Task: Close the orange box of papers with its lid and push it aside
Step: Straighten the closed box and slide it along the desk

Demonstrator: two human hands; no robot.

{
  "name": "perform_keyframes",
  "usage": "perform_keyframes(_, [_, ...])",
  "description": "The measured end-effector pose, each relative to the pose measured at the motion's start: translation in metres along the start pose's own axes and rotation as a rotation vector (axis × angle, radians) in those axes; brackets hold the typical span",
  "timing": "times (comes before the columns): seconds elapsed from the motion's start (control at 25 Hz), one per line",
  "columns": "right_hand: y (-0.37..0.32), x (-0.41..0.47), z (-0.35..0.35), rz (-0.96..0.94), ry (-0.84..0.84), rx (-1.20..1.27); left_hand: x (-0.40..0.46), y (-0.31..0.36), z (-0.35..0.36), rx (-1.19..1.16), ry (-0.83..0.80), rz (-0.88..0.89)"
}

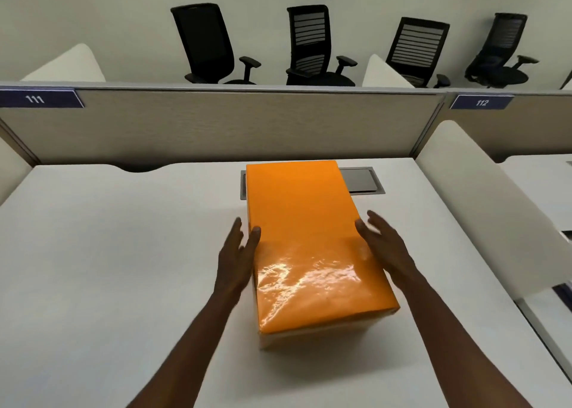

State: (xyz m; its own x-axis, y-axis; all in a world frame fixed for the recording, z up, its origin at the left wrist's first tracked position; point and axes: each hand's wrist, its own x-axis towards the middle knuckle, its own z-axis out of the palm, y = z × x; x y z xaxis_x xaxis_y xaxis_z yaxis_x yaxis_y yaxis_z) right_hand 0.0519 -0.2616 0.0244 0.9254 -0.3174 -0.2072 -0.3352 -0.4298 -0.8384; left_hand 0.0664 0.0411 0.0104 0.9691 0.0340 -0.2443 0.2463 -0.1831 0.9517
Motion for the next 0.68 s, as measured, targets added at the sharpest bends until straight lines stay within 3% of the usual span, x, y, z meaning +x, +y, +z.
perform_keyframes(0.08, [0.019,-0.038,-0.002,0.039,-0.084,-0.051,-0.04,-0.021,-0.002,0.01,-0.029,0.04])
perform_keyframes(0.16, [0.029,-0.07,0.002,0.006,-0.118,-0.133,-0.076,-0.037,0.002,0.162,-0.104,0.174])
perform_keyframes(0.28, [0.031,-0.09,0.012,-0.053,-0.063,-0.194,-0.098,-0.044,0.011,0.43,-0.177,0.312])
perform_keyframes(0.4, [0.028,-0.1,0.014,-0.095,-0.02,-0.194,-0.094,-0.043,0.002,0.519,-0.219,0.353])
perform_keyframes(0.52, [0.04,-0.116,0.01,-0.244,-0.058,-0.228,-0.096,-0.051,-0.009,0.578,-0.227,0.458])
perform_keyframes(0.68, [0.063,-0.13,0.014,-0.507,-0.083,-0.483,-0.106,-0.068,-0.001,0.703,-0.14,0.617])
